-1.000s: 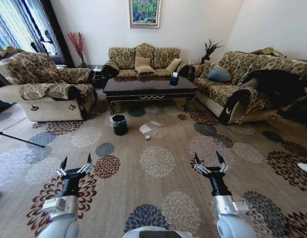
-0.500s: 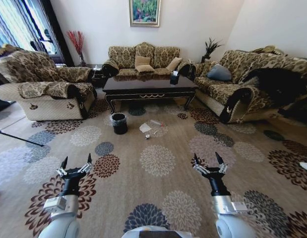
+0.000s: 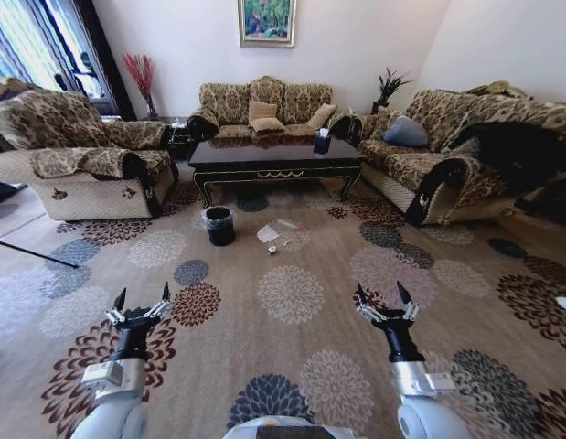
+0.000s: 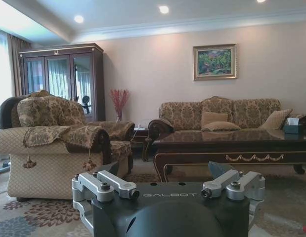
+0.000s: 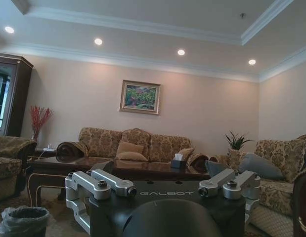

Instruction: Move to the front of the table and pick up the trash from the floor, then place it into the trash bin.

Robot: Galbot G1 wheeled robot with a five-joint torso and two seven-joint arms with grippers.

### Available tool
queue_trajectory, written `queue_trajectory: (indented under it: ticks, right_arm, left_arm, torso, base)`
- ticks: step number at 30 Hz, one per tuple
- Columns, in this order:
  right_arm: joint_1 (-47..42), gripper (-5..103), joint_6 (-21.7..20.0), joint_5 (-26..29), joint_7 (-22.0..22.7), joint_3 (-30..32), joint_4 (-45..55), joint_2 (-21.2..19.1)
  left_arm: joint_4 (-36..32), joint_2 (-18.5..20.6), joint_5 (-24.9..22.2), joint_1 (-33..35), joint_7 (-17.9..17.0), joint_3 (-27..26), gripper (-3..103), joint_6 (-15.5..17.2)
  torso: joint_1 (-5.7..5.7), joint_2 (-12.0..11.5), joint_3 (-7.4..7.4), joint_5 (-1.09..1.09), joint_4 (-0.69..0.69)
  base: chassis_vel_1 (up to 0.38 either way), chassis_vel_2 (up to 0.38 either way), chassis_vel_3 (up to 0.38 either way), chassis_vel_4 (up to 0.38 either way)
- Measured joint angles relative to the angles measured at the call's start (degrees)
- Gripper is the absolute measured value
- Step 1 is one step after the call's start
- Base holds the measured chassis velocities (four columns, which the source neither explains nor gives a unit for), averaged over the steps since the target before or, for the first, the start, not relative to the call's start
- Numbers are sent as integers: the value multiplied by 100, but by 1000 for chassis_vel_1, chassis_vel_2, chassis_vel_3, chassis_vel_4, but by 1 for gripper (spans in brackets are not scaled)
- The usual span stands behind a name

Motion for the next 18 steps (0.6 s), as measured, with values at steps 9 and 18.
queue_trajectory:
  ticks: [9,18]
  right_arm:
    - [-22,100,-109,-47,83,-11,100,-1]
    - [-80,100,-202,-61,41,131,345,-106]
  left_arm:
    - [-32,-15,69,35,44,12,100,-11]
    - [-214,44,-11,-175,71,-200,100,29]
  torso:
    - [-83,-203,-121,0,0]
    - [-166,-405,-239,0,-1]
  base:
    - [0,0,0,0]
    - [0,0,0,0]
